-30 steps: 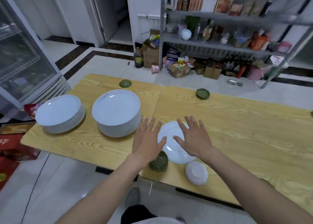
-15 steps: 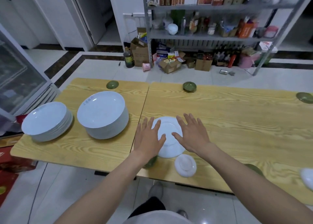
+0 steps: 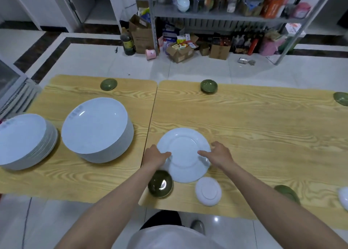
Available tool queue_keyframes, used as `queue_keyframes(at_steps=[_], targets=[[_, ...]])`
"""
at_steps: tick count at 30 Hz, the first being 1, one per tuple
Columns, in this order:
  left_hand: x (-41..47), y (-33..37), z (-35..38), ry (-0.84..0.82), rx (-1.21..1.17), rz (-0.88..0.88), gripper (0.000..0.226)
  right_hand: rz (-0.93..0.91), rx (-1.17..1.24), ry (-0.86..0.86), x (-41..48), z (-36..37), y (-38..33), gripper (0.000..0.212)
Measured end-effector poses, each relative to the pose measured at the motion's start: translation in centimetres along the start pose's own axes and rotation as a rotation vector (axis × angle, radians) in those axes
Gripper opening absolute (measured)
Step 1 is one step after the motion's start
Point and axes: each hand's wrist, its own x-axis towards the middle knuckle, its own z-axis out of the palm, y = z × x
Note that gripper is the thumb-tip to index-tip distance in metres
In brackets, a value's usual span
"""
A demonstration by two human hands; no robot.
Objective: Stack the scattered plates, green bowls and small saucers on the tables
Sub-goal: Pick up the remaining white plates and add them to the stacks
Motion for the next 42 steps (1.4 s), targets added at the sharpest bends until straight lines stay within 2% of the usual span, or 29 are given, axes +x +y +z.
queue_keyframes(at_steps=[2, 5, 7, 14, 18, 22, 28, 33, 38, 40, 42], targets=[[1.4, -0.3, 0.1, 0.01, -0.053, -0.063, 0.06, 0.152, 0.181, -0.003, 1.1, 0.5, 0.6, 0.07], [2.8, -0.3, 0.2, 0.027, -0.145, -0.121, 0.06, 0.265, 0.257, -0.001, 2.8, 1.7, 1.7, 0.059], [3.4, 0.0, 0.3, 0.024, -0.166, -0.148, 0.058, 0.311, 0.301, 0.022, 3.4, 2.4, 1.8, 0.06], [5.1, 0.8, -0.3, 0.003, -0.213, -0.198, 0.061, 0.376, 0.507, 0.076, 4.9, 2.8, 0.8, 0.045], [5.6, 1.5, -0.8, -0.028, -0.292, -0.232, 0.06, 0.393, 0.584, 0.075, 5.7, 2.5, 0.3, 0.045], [5.9, 2.9, -1.8, -0.015, -0.349, -0.236, 0.058, 0.358, 0.622, 0.072, 6.6, 1.5, -0.6, 0.046], [5.6, 5.6, -3.3, 0.07, -0.409, -0.116, 0.03, 0.246, 0.546, 0.232, 6.8, -0.9, -2.6, 0.057], [3.9, 7.9, -4.7, 0.165, -0.47, 0.014, 0.034, 0.185, 0.853, 0.272, 6.2, -2.7, -4.5, 0.046], [0.5, 9.9, -5.6, 0.276, -0.519, 0.194, 0.017, 0.07, 1.044, 0.237, 4.8, -4.4, -5.5, 0.043], [-0.6, 10.4, -5.8, 0.285, -0.566, 0.209, 0.011, 0.041, 1.104, 0.198, 4.2, -4.9, -5.1, 0.049], [-1.6, 10.8, -6.0, 0.283, -0.687, 0.13, 0.023, 0.017, 1.153, 0.168, 3.2, -5.2, -4.7, 0.055]])
